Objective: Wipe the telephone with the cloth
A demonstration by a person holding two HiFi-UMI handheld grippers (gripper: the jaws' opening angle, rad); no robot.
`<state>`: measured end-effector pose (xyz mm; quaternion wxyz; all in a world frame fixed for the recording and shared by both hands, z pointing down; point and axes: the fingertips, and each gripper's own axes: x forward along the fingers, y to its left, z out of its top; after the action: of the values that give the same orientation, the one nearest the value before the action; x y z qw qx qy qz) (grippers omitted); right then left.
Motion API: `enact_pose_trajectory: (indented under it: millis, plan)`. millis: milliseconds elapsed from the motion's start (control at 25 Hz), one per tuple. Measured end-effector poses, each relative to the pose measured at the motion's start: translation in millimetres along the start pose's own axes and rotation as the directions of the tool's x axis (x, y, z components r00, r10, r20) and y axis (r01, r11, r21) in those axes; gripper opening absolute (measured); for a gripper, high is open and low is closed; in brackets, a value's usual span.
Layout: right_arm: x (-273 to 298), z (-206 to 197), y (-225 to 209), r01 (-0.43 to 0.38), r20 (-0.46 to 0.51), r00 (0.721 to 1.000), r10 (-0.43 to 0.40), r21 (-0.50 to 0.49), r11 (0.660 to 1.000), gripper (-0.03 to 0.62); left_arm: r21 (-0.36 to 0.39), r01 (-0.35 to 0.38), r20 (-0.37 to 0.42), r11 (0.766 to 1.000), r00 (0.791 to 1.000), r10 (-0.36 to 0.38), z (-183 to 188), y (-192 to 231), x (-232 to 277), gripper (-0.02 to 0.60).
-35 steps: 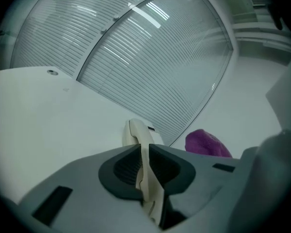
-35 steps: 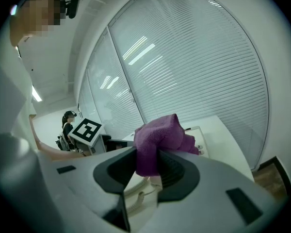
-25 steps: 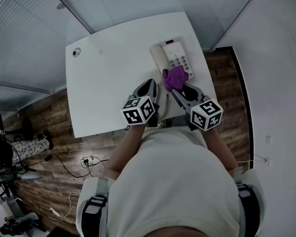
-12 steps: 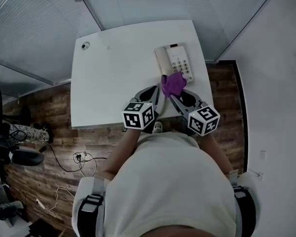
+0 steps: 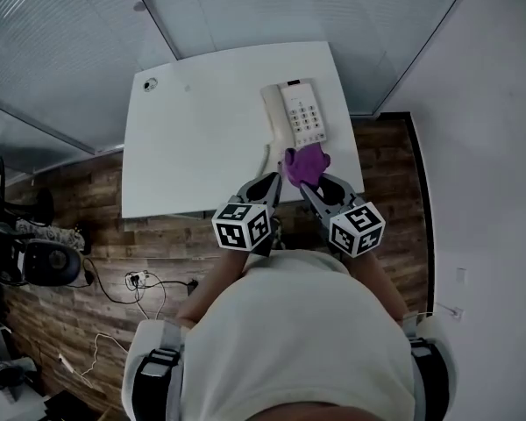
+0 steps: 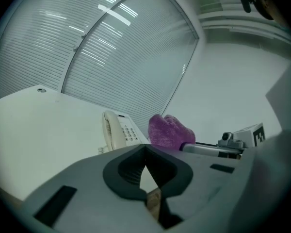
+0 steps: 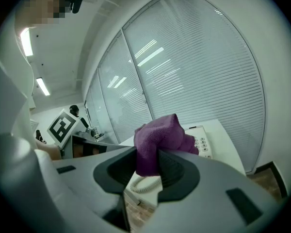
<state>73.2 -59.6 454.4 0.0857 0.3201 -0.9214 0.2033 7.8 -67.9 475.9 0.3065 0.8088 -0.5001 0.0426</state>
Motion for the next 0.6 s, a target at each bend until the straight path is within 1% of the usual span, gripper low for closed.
enact_pose_trajectory:
  millis: [280, 600]
  plan:
    - [-28.2, -7.0, 14.5, 0.026, 0.020, 0.999, -0.027, 0.008, 1.000, 0.133, -0.040, 0.006, -0.005, 0.999, 1.000, -0.007, -17.1, -17.7, -22.4, 0.021]
    - [-51.5, -24.4, 40.0, 0.035, 0.025, 0.999, -0.035, 0.006, 0.999, 0.133, -0.063, -0.022, 0.005, 0.998, 1.000, 0.022, -38.2, -21.9, -55.9, 0.021]
